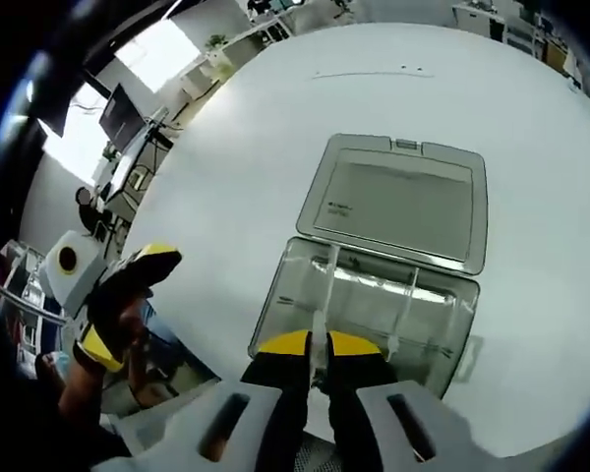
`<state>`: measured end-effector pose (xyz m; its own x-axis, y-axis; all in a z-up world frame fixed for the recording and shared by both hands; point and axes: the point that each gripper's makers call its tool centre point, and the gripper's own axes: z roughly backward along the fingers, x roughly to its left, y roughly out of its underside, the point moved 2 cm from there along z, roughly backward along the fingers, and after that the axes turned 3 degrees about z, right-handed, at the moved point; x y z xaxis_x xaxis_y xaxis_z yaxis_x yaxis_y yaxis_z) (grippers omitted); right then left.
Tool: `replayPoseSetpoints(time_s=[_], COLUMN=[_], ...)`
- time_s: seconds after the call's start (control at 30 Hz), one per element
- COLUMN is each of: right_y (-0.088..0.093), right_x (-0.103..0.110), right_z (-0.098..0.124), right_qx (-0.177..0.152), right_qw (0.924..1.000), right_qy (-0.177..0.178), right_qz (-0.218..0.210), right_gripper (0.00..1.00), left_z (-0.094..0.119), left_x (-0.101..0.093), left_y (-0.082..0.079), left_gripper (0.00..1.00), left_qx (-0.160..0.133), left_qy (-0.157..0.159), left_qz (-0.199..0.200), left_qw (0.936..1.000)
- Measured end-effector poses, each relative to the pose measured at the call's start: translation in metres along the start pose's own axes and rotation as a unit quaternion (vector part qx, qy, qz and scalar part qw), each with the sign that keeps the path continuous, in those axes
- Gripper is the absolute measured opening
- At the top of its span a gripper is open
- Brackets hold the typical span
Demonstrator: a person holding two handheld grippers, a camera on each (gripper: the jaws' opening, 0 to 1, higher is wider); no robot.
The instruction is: Insert the divider into the dual guide fixture by aligning both edges with the guide slots and pushing it downward to the bottom, including one-sided entry, uneven engagement, binding, and posture correction.
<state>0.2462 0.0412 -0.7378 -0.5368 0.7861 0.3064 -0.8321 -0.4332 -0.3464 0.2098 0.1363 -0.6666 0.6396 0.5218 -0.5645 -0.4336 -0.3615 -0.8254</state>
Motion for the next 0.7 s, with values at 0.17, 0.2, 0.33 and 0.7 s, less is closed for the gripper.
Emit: replayPoseSetpoints(time_s=[0.17, 0.2, 0.33, 0.7], right_y=[0.0004, 0.0002, 0.0009, -0.0087], right_x=[-0.0045, -0.0052, -0.0027, -0.007], right_z=[-0.0005, -0.0003, 0.0016, 0.0053], right_qx=[0.009, 0.011, 0.033, 0.066], right_qw=[0.9999, 0.9999, 0.9986, 0.9954], right_qy=[0.006, 0.004, -0.016, -0.013], right_qz=[-0.004, -0.007, -0.037, -0.068], right_gripper=[0.01, 0.01, 0.0, 0.0], left_z=[0.0003, 0.0003, 0.0004, 0.0008], left_x=[0.0008, 0.001, 0.0016, 0.0032], left_y=[-0.0001, 0.0001, 0.0012, 0.0024], left_gripper=[0.47, 0.46, 0.46, 0.46], left_qx=[-0.001, 0.0, 0.001, 0.002], left_qy=[-0.001, -0.001, -0.002, -0.003], left_qz=[0.003, 0.003, 0.006, 0.011], left_qw=[1.0, 1.0, 1.0, 0.9999])
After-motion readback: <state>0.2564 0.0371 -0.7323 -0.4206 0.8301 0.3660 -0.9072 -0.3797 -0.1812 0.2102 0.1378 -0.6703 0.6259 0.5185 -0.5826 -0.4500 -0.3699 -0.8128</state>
